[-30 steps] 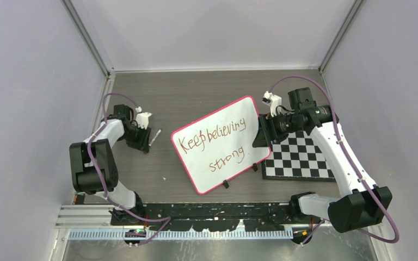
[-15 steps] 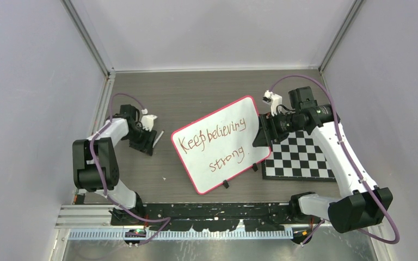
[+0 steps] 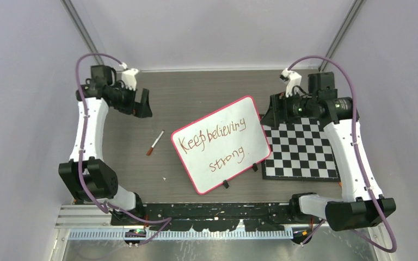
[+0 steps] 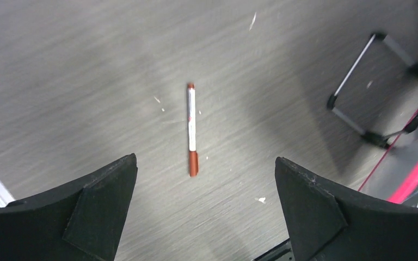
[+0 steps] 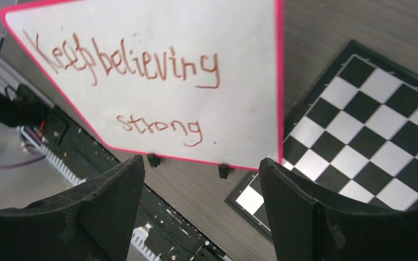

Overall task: Write a sentence on the whiteboard
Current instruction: Place the whiteboard marker at the center of the board, then reset both arms

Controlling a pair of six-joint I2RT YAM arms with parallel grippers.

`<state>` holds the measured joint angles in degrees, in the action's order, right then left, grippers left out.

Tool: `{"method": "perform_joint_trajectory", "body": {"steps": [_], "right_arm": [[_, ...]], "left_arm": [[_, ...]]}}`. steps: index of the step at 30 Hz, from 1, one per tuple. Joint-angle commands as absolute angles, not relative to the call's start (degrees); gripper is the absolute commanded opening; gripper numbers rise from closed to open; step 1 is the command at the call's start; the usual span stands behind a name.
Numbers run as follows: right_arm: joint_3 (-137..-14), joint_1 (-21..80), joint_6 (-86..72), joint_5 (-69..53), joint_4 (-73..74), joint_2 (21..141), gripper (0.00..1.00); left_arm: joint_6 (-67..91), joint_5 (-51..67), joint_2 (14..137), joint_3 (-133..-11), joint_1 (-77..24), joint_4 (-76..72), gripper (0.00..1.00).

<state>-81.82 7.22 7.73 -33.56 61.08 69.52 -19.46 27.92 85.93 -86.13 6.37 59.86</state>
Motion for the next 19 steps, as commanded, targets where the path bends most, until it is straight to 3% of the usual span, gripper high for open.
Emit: {"method": "perform_joint_trajectory", "body": {"steps": [1, 5, 9, 14, 19], "right_arm": [[-86.21, -0.05, 7.16, -34.77, 58.63, 72.00, 0.83], [-85.52, -8.86, 9.54, -38.43, 58.54, 74.30, 0.87], [-81.91, -16.93, 11.41, -42.17, 57.13, 76.54, 0.91], [-76.53, -19.44, 12.46, -41.71, 54.74, 78.87, 0.91], [-75.24, -19.44, 12.17, -41.59, 54.36, 78.70, 0.91]], "left_arm": [[-14.89, 35.17, 85.06, -95.50, 11.00, 66.46, 1.00], [-14.33, 33.62, 84.06, -96.91, 14.50, 67.11, 1.00], [-15.65, 32.95, 80.80, -90.23, 16.40, 66.02, 1.00], [-13.46, 33.59, 77.02, -81.17, 16.87, 62.70, 1.00], [-10.73, 33.79, 75.07, -80.03, 16.85, 61.20, 1.00]]}}
